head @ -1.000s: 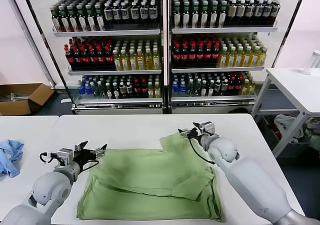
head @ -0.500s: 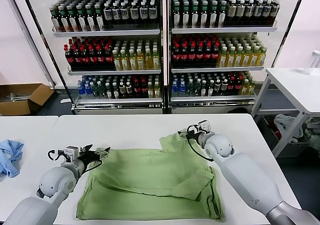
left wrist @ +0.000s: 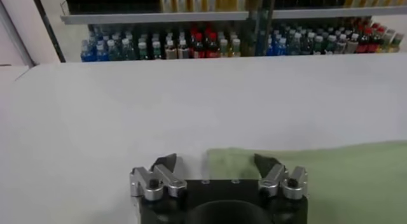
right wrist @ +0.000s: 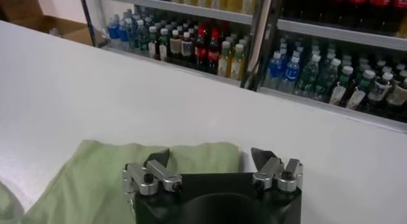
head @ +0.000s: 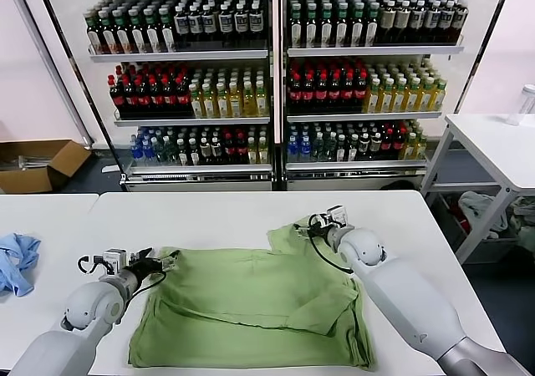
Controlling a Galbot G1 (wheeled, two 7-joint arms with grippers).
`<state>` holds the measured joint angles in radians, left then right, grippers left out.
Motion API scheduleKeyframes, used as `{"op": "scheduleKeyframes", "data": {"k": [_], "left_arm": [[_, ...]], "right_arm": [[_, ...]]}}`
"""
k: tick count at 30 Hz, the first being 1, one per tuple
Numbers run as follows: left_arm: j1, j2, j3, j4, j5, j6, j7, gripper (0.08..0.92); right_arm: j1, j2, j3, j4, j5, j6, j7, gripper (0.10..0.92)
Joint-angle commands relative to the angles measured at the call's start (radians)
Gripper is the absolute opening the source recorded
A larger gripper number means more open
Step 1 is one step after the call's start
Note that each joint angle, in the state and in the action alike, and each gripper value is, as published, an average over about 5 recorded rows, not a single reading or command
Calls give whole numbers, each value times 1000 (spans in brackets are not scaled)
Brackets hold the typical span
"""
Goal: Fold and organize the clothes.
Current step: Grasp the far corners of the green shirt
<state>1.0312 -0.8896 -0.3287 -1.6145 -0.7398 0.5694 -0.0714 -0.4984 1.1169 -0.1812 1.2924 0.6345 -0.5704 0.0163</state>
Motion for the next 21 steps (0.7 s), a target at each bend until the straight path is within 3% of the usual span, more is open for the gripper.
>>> {"op": "scheduleKeyframes", "data": {"k": [1,21], "left_arm": [[12,-4,4,15,2,2,30,716],[56,19,-11,-55,23,-112,26,137]], "right_arm": [[-25,0,-3,-1,-2,-8,-6,726],[-87,-44,22,119,20,4,1,164]]}}
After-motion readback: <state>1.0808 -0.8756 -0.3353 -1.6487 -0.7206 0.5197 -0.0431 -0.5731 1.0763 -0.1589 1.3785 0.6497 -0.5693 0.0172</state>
